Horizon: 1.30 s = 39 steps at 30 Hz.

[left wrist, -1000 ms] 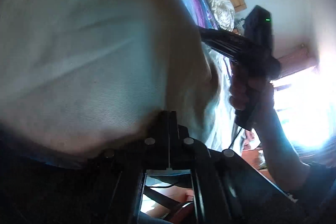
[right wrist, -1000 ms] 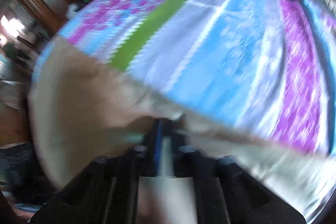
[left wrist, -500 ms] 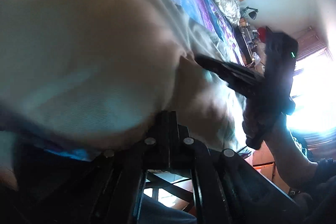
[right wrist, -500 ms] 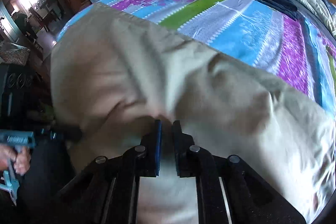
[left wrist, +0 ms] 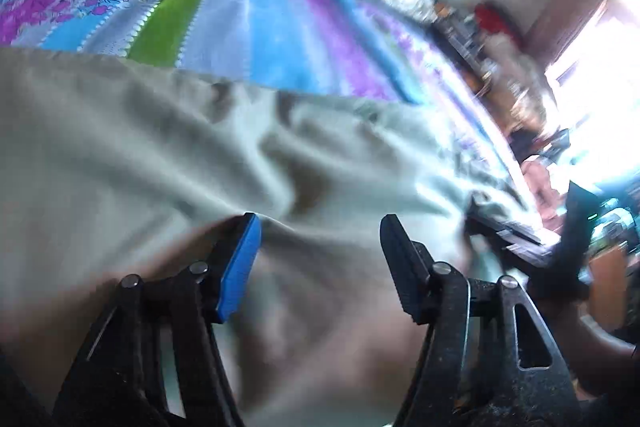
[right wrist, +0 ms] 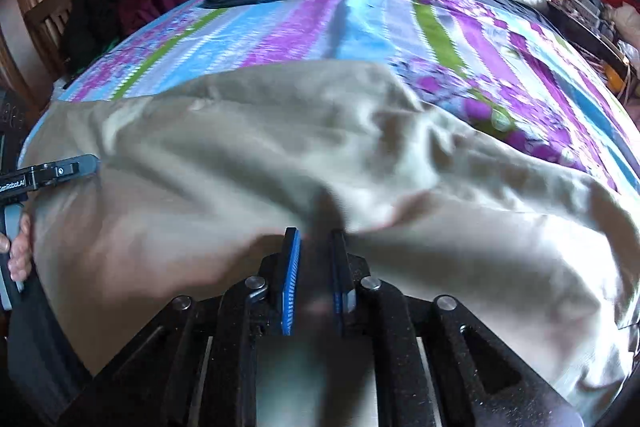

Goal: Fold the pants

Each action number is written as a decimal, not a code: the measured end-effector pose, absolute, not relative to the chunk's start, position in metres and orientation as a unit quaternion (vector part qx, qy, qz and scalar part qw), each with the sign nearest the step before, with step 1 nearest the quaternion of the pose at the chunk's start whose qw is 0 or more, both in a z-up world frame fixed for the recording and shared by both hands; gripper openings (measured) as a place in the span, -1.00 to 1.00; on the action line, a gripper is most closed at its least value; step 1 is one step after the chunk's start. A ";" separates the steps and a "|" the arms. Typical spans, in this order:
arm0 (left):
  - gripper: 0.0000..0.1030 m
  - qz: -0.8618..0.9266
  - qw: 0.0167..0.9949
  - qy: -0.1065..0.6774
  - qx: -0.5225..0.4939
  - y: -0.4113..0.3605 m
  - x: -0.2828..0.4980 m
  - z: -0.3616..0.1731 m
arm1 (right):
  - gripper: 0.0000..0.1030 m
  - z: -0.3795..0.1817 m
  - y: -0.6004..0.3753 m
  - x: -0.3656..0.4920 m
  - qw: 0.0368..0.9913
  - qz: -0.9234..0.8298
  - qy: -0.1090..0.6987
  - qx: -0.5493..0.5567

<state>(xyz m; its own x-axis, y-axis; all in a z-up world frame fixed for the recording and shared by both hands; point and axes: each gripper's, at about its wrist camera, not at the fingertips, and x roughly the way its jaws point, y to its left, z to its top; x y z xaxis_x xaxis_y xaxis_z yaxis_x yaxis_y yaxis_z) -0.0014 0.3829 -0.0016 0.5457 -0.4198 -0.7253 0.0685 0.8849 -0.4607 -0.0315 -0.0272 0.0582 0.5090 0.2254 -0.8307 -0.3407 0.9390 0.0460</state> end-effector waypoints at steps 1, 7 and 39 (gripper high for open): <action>-0.98 -0.141 0.866 0.446 -0.175 0.398 0.002 -0.007 | -0.82 0.055 -0.049 -0.017 0.871 0.119 0.473 -0.055; -1.00 0.022 0.873 0.422 -0.243 0.514 0.006 0.013 | -0.76 0.095 -0.092 0.015 0.901 0.098 0.418 0.062; 0.50 0.152 0.840 0.204 -0.479 0.665 -0.207 -0.041 | 0.40 0.119 0.444 0.048 0.663 0.552 0.452 -0.227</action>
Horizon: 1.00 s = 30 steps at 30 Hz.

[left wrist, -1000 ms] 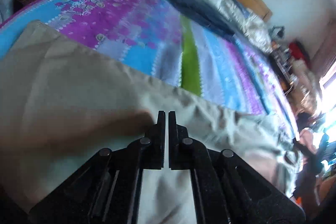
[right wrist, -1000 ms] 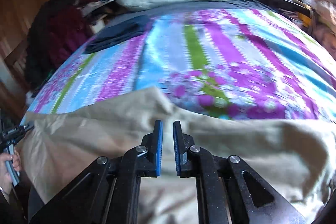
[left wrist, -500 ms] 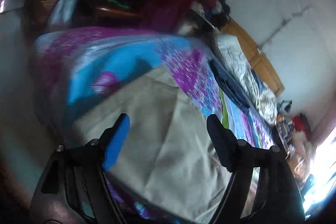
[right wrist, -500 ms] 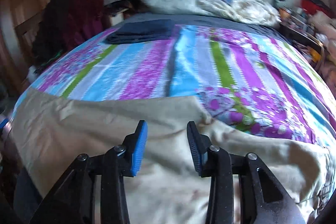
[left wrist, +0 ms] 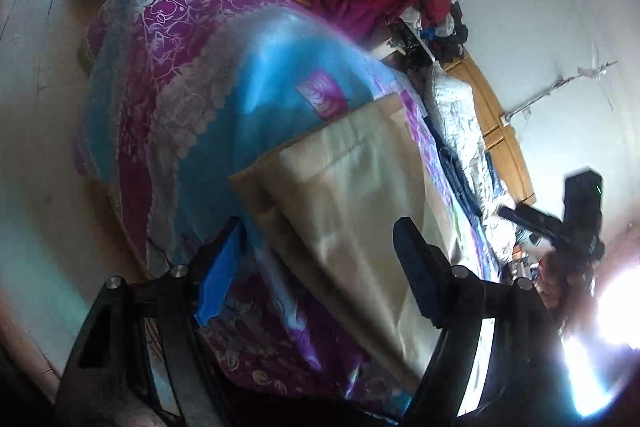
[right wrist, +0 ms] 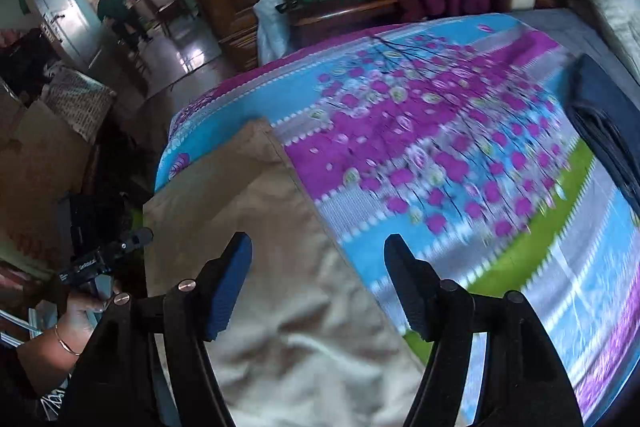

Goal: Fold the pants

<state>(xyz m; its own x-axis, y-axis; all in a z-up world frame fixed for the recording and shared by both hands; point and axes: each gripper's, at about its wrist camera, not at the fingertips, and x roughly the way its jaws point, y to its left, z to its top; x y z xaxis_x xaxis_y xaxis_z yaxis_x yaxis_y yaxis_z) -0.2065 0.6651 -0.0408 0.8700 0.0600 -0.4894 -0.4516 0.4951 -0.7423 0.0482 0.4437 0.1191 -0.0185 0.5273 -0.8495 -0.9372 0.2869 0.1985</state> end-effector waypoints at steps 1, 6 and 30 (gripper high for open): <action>0.50 0.156 0.838 0.198 -0.484 0.667 -0.209 -0.042 | 0.40 0.112 0.467 0.048 0.654 0.556 0.450 -0.246; 0.48 0.127 0.850 0.154 -0.488 0.666 -0.215 -0.030 | 0.40 0.075 0.542 0.048 0.623 0.570 0.454 -0.285; 0.49 0.171 0.903 0.191 -0.345 0.640 -0.208 0.004 | -0.68 0.057 0.592 0.025 0.524 0.700 0.389 -0.288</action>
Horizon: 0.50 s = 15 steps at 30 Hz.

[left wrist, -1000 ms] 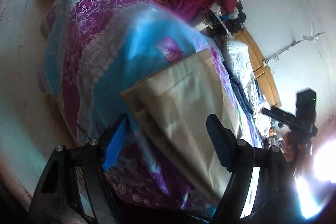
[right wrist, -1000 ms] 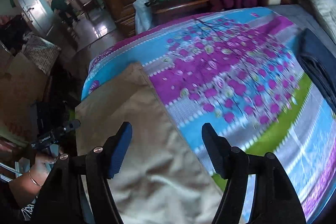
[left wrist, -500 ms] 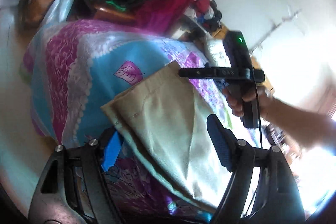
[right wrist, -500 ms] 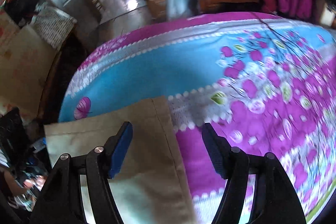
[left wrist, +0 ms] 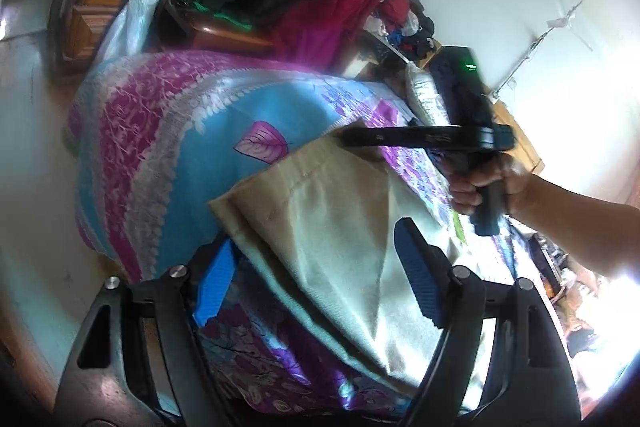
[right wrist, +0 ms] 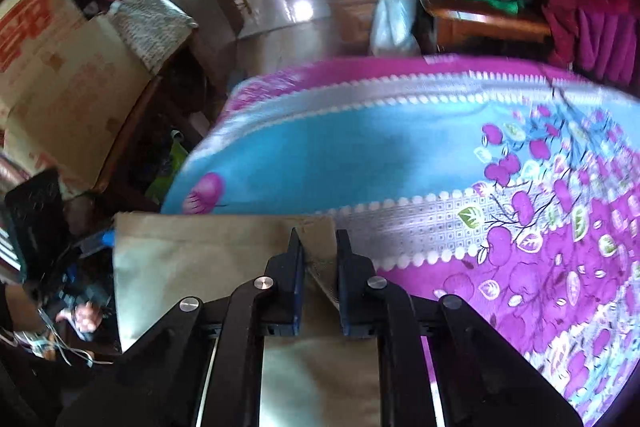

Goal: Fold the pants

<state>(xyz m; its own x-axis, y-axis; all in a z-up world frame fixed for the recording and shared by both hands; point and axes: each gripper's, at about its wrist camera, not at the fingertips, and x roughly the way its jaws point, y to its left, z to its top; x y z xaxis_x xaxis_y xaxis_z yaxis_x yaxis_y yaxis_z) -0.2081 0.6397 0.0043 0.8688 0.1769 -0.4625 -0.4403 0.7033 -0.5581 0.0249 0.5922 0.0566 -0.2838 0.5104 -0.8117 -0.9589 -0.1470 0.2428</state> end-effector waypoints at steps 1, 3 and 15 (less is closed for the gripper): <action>0.50 0.176 0.904 0.190 -0.340 0.639 -0.210 0.006 | -0.68 0.062 0.586 0.023 0.528 0.703 0.381 -0.285; 0.51 0.188 0.906 0.186 -0.331 0.637 -0.214 0.008 | -0.68 0.072 0.570 0.021 0.538 0.707 0.369 -0.273; 0.61 0.145 0.928 0.151 -0.307 0.651 -0.208 0.010 | -0.68 0.127 0.495 0.012 0.577 0.715 0.327 -0.222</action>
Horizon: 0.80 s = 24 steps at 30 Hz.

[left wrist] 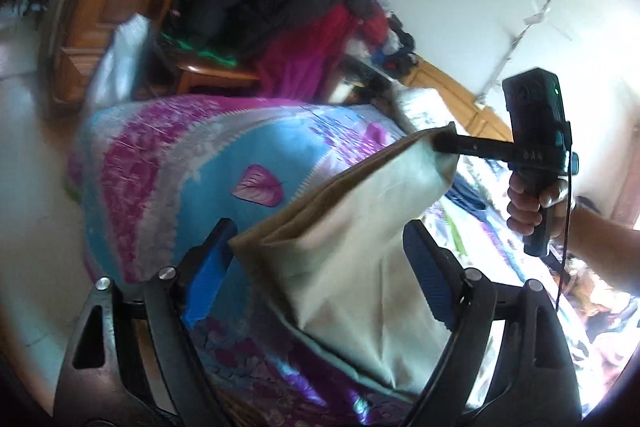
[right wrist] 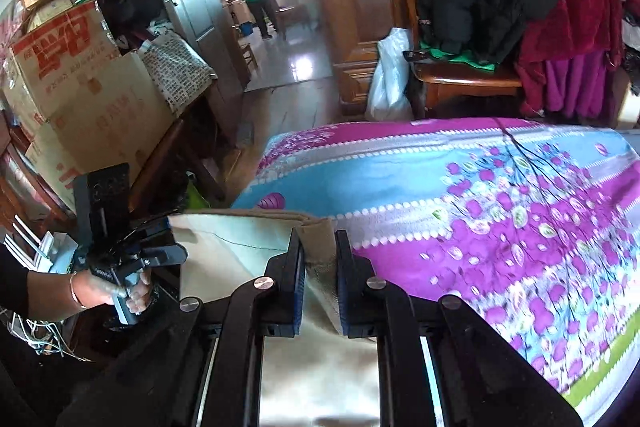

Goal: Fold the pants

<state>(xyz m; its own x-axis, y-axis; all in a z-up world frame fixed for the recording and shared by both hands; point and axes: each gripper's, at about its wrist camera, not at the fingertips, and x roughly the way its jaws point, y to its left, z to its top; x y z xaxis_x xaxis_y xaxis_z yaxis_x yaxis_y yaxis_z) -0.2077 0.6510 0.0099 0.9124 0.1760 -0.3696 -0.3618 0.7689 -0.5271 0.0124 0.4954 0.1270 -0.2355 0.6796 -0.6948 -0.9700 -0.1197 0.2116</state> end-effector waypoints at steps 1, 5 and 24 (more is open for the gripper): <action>0.43 0.132 0.930 0.149 -0.310 0.652 -0.205 0.010 | -0.68 0.128 0.493 0.014 0.582 0.709 0.330 -0.222; -0.52 0.094 0.926 0.143 -0.337 0.659 -0.199 0.009 | -0.68 0.133 0.483 0.019 0.587 0.703 0.341 -0.213; -0.90 -0.227 0.934 0.261 -0.092 0.378 -0.133 0.129 | -0.69 0.175 0.159 0.035 0.744 0.529 0.380 -0.150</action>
<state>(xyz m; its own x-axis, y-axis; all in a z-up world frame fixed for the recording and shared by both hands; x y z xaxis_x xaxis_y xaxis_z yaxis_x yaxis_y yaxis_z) -0.1333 0.3777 0.1287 0.7608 -0.4724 -0.4450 0.3767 0.8798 -0.2899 0.0347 0.1594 0.1750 0.1526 0.6731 -0.7236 -0.9008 0.3960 0.1784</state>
